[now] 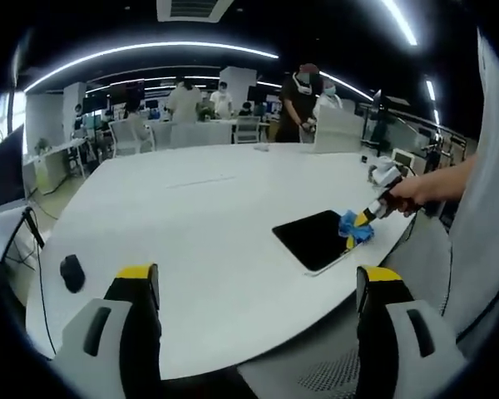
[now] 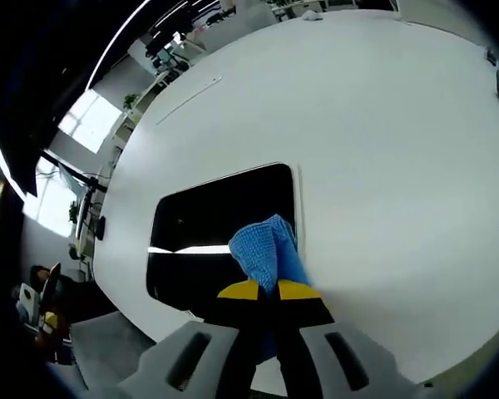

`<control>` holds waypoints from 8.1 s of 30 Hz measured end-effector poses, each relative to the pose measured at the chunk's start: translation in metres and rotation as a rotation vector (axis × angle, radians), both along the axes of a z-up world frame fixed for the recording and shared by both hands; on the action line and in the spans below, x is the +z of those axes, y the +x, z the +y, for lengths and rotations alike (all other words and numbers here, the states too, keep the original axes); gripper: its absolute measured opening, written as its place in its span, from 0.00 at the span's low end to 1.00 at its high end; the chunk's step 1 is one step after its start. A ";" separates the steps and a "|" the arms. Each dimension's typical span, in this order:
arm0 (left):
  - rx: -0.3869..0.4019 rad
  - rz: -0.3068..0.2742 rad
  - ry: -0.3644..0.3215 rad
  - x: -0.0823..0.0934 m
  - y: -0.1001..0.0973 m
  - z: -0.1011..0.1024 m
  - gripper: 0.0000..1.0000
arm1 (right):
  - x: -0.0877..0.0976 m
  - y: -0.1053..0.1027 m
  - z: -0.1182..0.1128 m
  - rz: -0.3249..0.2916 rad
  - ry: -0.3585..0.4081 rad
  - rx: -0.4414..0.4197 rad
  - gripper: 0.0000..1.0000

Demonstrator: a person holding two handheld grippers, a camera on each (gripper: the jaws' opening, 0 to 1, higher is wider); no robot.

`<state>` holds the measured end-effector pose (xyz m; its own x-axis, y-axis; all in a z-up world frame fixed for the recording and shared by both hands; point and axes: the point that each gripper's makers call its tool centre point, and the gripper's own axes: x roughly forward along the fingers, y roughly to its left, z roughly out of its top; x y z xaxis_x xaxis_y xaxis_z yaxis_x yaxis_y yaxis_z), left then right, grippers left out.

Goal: Wipe the mirror surface with the cleaning cloth until all visible marks leave the cleaned area.

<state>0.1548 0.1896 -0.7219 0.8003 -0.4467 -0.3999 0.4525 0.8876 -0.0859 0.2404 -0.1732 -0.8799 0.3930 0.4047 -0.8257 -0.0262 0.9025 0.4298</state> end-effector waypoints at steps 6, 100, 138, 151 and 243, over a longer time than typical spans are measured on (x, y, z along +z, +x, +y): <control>-0.018 0.002 -0.026 0.003 0.001 -0.005 0.99 | 0.002 -0.005 0.001 -0.002 -0.007 0.005 0.00; -0.077 0.040 -0.023 -0.038 0.004 0.010 0.99 | 0.001 -0.020 0.062 -0.041 -0.065 0.084 0.01; -0.101 0.038 -0.037 -0.021 0.003 -0.031 0.99 | 0.005 -0.015 0.112 -0.050 -0.118 0.148 0.00; -0.116 0.059 -0.033 -0.022 0.002 -0.031 0.99 | 0.000 -0.007 0.128 -0.042 -0.111 0.161 0.00; -0.105 0.137 -0.058 -0.037 0.008 -0.028 0.99 | -0.003 0.064 0.186 -0.092 -0.114 0.337 0.00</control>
